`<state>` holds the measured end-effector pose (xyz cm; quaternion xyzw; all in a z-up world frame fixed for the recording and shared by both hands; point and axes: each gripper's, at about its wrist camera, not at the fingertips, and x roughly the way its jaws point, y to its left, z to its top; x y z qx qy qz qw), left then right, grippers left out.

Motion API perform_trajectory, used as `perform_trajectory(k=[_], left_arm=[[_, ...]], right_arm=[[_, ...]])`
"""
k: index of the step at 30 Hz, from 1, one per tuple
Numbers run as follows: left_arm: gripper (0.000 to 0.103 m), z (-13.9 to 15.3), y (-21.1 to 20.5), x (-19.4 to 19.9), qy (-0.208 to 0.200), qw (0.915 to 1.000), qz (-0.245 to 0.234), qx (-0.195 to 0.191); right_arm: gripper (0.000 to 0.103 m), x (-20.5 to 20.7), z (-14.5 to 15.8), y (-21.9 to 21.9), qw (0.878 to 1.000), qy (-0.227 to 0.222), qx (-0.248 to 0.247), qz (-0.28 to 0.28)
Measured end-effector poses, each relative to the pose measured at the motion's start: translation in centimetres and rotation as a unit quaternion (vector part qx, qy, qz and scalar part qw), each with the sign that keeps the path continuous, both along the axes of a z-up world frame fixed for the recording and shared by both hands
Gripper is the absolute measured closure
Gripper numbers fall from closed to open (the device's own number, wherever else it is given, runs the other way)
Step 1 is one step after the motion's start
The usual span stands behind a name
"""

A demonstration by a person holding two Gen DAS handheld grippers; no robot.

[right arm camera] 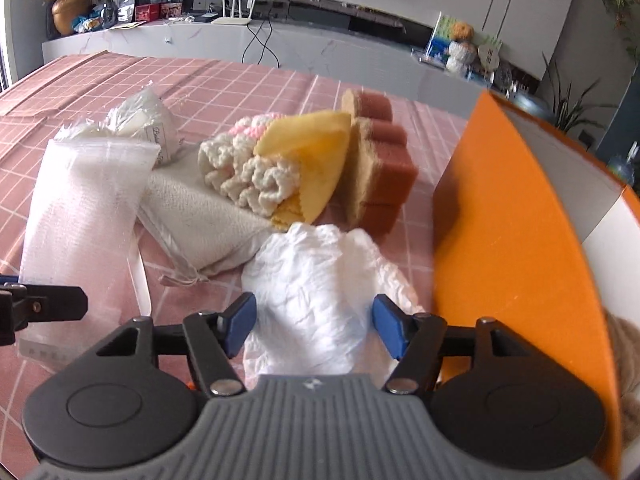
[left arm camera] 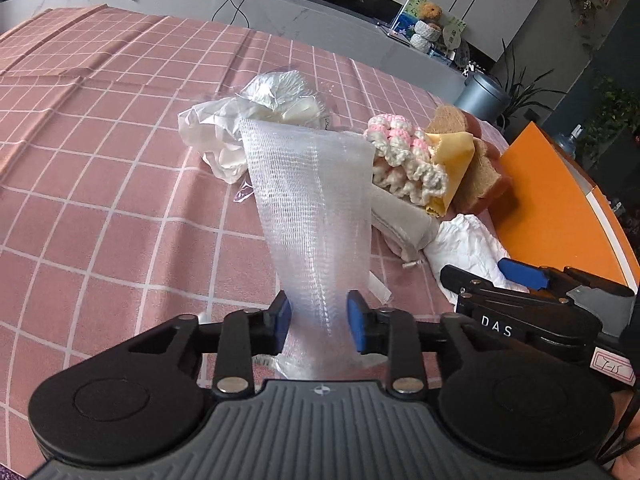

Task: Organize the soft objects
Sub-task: 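Grasp the clear plastic bag with the left tool while the right grasps white tissue, then carry the plastic bag and tissue with both tools over the box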

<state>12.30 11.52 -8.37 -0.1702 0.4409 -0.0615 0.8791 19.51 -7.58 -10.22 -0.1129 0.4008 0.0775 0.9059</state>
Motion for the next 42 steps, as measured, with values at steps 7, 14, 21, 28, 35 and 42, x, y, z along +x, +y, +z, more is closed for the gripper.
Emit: perform_trajectory(k=[7,14,21,28,35,42], left_arm=[[0.029,0.3,-0.5,0.4,-0.022,0.9995,0.014,0.02],[0.09,0.1,-1.4,0.5,-0.029,0.9987,0.005,0.041],[0.1,1.8,-1.4,-0.1,-0.056,0.9976,0.006,0.039],[0.1,3.5,-1.7,-1.1,-0.078,0.9961,0.007,0.041],[0.101,6.3,-2.5,-2.5,-0.112,0.9928,-0.001,0.04],[0.101,8.6,-4.6,-3.3,-0.141,0.9887,-0.026,0.042]], right_arm=[[0.064,0.4,0.2,-0.6,1.0,0.011,0.017,-0.003],[0.088,-0.4,0.6,-0.5,1.0,-0.014,0.004,-0.004],[0.09,-2.2,2.5,-1.0,0.998,-0.052,0.028,-0.001],[0.09,-3.4,5.6,-2.3,0.993,-0.083,0.079,0.006],[0.09,-4.8,9.0,-4.7,0.98,-0.091,0.178,0.012],[0.09,-7.5,11.6,-6.8,0.974,-0.126,0.187,0.011]])
